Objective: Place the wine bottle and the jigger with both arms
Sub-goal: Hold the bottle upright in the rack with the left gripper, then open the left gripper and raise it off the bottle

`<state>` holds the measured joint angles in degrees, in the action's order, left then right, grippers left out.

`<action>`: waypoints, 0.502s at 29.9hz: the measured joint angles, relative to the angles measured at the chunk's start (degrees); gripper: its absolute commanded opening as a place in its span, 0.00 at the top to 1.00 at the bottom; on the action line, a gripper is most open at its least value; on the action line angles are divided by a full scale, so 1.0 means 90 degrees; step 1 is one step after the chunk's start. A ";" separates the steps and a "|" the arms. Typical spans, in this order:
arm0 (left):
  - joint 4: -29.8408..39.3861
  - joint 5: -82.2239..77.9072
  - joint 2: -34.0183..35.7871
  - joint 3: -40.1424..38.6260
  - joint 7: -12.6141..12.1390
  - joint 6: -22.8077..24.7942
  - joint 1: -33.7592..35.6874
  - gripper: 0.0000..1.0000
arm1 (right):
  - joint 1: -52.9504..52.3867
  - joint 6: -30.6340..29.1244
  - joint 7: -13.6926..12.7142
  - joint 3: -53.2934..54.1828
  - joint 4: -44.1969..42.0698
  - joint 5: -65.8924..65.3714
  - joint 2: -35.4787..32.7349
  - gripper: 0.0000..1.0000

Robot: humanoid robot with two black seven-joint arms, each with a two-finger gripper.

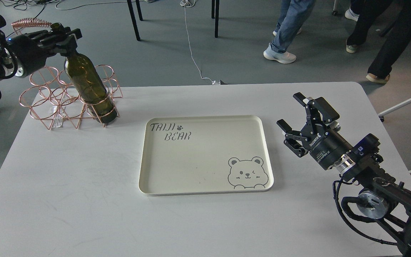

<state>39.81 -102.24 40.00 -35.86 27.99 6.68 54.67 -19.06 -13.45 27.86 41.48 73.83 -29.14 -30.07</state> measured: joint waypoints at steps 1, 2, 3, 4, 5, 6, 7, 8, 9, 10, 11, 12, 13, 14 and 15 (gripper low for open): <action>0.0000 0.0006 0.0000 0.0000 0.0000 0.0000 0.0000 0.59 | 0.0000 0.0000 0.0000 0.0000 0.0000 -0.0001 0.0000 0.01; 0.0000 0.0009 -0.0001 0.0000 0.0000 0.0000 0.0000 0.56 | 0.0000 0.0000 0.0000 0.0000 0.0000 -0.0003 0.0001 0.01; 0.0000 0.0013 -0.0001 0.0000 0.0000 0.0000 0.0000 0.52 | 0.0000 0.0000 0.0000 0.0000 0.0000 -0.0004 0.0001 0.01; 0.0000 0.0017 -0.0002 0.0000 0.0001 0.0000 0.0000 0.46 | 0.0000 0.0000 0.0000 0.0000 0.0000 -0.0005 0.0001 0.01; 0.0000 0.0018 -0.0002 -0.0001 0.0001 0.0000 0.0003 0.39 | 0.0000 0.0000 0.0000 0.0000 0.0000 -0.0005 0.0001 0.01; 0.0002 0.0018 -0.0002 -0.0001 0.0001 0.0000 0.0003 0.33 | 0.0000 0.0000 0.0000 0.0000 0.0000 -0.0005 0.0001 0.01; 0.0004 0.0018 -0.0002 -0.0001 0.0001 0.0000 0.0003 0.30 | 0.0000 0.0000 0.0000 0.0000 0.0000 -0.0005 0.0001 0.01; 0.0006 0.0018 -0.0002 -0.0001 0.0001 0.0000 0.0003 0.29 | 0.0000 0.0000 0.0000 0.0000 0.0000 -0.0005 0.0001 0.01; 0.0008 0.0018 -0.0002 -0.0001 0.0001 -0.0001 0.0003 0.28 | -0.0001 0.0000 0.0000 0.0000 0.0000 -0.0005 0.0001 0.01; 0.0010 0.0018 -0.0002 -0.0001 0.0001 -0.0004 0.0003 0.27 | -0.0001 0.0000 0.0000 0.0000 0.0000 -0.0005 0.0001 0.01; 0.0015 0.0017 -0.0002 -0.0001 0.0001 -0.0010 0.0003 0.26 | -0.0001 0.0000 0.0000 0.0000 0.0000 -0.0005 0.0001 0.01; 0.0019 0.0015 -0.0002 -0.0001 0.0001 -0.0014 0.0003 0.25 | -0.0001 0.0000 0.0000 0.0000 0.0000 -0.0005 0.0001 0.01; 0.0025 0.0014 -0.0002 -0.0002 0.0001 -0.0017 0.0003 0.24 | -0.0001 0.0000 0.0000 0.0000 0.0000 -0.0005 0.0001 0.01; 0.0036 0.0012 -0.0001 -0.0003 0.0001 -0.0017 0.0008 0.22 | -0.0001 0.0000 0.0000 0.0000 0.0000 -0.0005 0.0001 0.01; 0.0057 0.0012 0.0002 -0.0006 0.0001 -0.0017 0.0025 0.20 | -0.0001 0.0000 0.0000 0.0000 0.0000 -0.0005 0.0001 0.01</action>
<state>40.32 -102.13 40.02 -35.92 27.99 6.52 54.89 -19.07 -13.45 27.86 41.48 73.83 -29.19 -30.06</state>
